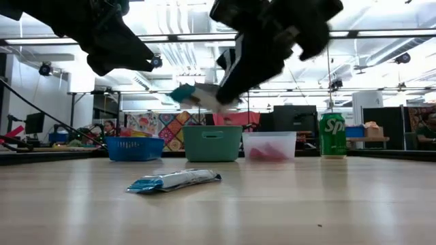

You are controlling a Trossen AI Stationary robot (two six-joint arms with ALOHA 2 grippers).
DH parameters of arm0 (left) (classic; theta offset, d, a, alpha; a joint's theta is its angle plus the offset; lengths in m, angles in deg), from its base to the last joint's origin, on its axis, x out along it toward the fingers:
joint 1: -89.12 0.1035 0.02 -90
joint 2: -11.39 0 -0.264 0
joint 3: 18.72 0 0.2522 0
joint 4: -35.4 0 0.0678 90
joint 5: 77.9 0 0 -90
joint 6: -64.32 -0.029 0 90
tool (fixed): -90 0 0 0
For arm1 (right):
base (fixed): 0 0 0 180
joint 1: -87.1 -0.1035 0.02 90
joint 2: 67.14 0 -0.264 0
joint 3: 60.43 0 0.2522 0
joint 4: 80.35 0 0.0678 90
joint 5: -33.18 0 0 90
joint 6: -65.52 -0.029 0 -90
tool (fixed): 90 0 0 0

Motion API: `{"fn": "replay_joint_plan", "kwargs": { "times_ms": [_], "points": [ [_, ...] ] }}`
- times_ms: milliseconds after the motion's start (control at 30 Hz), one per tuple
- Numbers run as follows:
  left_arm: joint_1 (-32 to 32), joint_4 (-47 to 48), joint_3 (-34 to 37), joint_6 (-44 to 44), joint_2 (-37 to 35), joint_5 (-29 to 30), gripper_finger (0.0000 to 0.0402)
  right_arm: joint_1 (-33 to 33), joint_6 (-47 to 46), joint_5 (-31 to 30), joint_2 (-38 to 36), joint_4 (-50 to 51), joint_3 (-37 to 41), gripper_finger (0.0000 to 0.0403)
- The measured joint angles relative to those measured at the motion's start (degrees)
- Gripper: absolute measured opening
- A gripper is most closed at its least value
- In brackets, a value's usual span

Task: Sort candy
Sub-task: Put the white chocolate bar into the green bin

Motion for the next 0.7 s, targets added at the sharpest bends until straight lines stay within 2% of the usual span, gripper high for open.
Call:
{"fn": "replay_joint_plan", "kwargs": {
  "times_ms": [200, 300, 533, 700],
  "points": [
    [0.0, 0.2, 0.0, -0.1, 0.7, 0.1, 0.0146, 4.7, 0.0, -19.3, -5.4, 0.2, -0.1, 0.0018],
    [0.0, 0.9, 0.0, -0.3, 0.6, 0.1, 0.0146, 9.3, -0.7, -23.9, -6.4, 0.1, -0.1, 0.0018],
    [0.0, 1.0, 0.0, -0.3, 0.5, 0.1, 0.0146, 22.6, -2.8, -24.0, -4.7, -6.5, -0.1, 0.0018],
    [0.0, 0.9, 0.0, -0.1, 0.5, 0.1, 0.0146, 29.6, -3.5, -17.3, -1.8, -13.8, -0.1, 0.0035]
  ]
}}
